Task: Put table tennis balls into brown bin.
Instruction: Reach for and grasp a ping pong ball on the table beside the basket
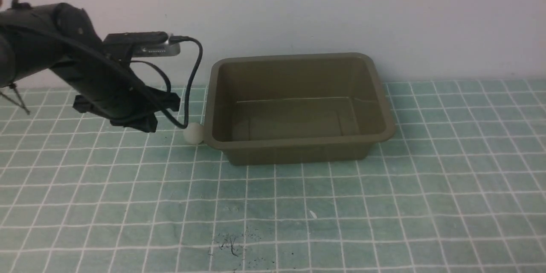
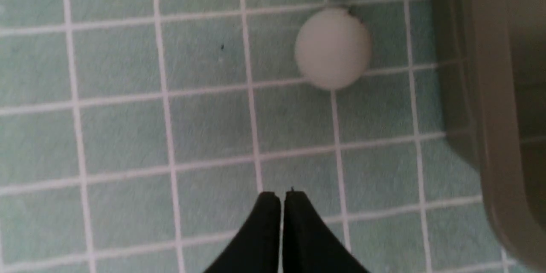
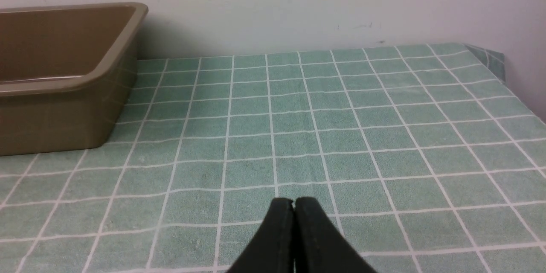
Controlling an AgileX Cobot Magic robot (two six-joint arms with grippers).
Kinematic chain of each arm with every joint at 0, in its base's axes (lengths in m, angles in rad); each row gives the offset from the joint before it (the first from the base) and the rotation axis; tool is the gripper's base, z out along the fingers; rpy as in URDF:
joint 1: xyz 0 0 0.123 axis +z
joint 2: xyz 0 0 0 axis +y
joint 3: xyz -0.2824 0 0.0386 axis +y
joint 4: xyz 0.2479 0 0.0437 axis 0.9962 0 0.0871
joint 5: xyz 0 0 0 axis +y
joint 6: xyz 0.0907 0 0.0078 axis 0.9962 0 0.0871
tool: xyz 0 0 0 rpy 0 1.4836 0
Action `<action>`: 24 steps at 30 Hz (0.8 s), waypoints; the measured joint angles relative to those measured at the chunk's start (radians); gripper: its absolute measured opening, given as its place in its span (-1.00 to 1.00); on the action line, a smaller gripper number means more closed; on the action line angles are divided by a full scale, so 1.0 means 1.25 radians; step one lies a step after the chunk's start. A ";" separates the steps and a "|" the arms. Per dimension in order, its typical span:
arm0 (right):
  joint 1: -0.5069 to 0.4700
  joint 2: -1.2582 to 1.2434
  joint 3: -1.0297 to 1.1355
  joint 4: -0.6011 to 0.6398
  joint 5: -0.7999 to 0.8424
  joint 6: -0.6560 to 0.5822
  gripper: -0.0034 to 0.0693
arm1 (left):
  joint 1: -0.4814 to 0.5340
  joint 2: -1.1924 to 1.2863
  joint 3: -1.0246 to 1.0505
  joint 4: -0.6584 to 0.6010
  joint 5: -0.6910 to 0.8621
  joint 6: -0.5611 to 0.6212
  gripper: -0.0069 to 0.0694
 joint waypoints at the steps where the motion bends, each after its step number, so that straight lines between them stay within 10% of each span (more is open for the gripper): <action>1: 0.000 0.000 0.000 0.000 0.000 0.000 -0.95 | -0.004 0.027 -0.027 0.000 0.000 0.016 -0.79; 15: 0.000 0.000 0.000 0.000 0.000 0.000 -0.95 | -0.018 0.229 -0.189 -0.059 -0.022 0.087 0.54; 21: 0.000 0.000 0.000 0.000 0.000 0.000 -0.95 | -0.018 0.263 -0.190 -0.059 -0.051 0.087 0.54; 24: 0.000 0.000 0.000 0.000 0.000 0.000 -0.95 | -0.018 0.274 -0.195 -0.066 -0.063 0.087 0.10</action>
